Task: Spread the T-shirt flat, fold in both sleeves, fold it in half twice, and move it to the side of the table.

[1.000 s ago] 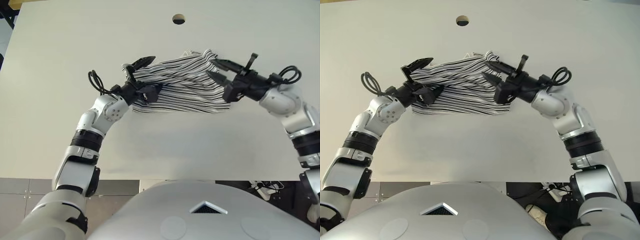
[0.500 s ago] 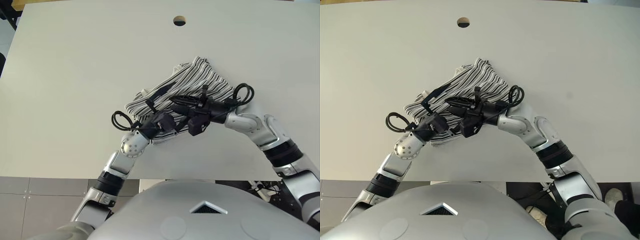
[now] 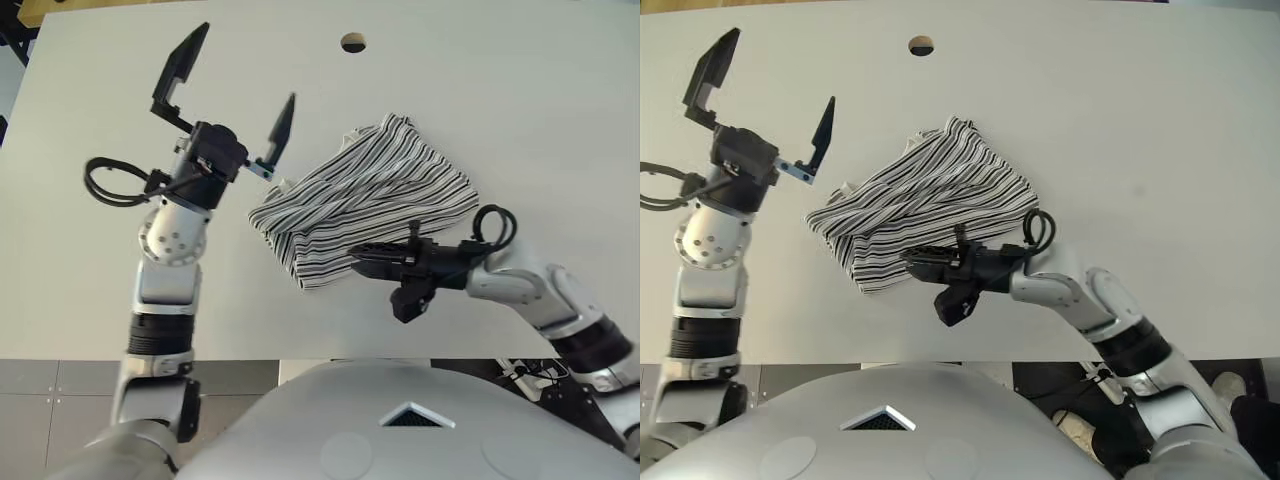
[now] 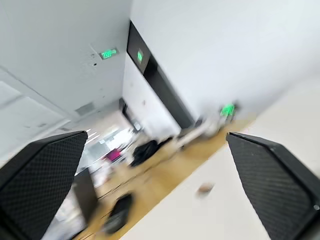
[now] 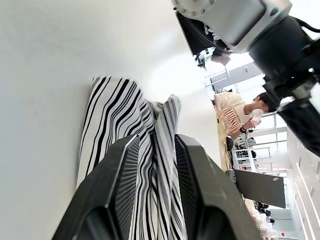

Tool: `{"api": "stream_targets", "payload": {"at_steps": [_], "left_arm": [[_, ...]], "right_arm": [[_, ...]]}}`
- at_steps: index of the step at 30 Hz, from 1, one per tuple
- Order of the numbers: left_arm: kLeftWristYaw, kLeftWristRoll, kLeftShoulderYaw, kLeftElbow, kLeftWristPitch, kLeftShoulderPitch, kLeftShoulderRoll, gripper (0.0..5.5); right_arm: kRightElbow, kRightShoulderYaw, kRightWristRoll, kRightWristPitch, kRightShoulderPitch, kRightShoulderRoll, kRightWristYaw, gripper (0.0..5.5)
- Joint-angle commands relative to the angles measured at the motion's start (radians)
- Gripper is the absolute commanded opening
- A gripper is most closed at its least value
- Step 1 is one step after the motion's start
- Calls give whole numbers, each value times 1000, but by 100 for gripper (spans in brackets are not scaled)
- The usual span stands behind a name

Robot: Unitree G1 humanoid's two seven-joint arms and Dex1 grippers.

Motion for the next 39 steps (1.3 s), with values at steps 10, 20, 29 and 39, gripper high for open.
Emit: {"api": "stream_targets", "payload": {"at_steps": [10, 20, 29, 39], "left_arm": [[-37, 160, -85, 188, -240, -2, 103, 514], [-90, 248, -146, 210, -260, -9, 163, 514], [-106, 290, -189, 234, -288, -28, 203, 426], [-115, 186, -172, 165, -294, -6, 202, 311]], "right_arm": [[317, 117, -245, -50, -180, 165, -133, 131], [333, 159, -224, -76, -76, 72, -94, 131], [349, 156, -237, -72, -86, 78, -107, 131], [363, 164, -248, -72, -95, 80, -118, 131]]}}
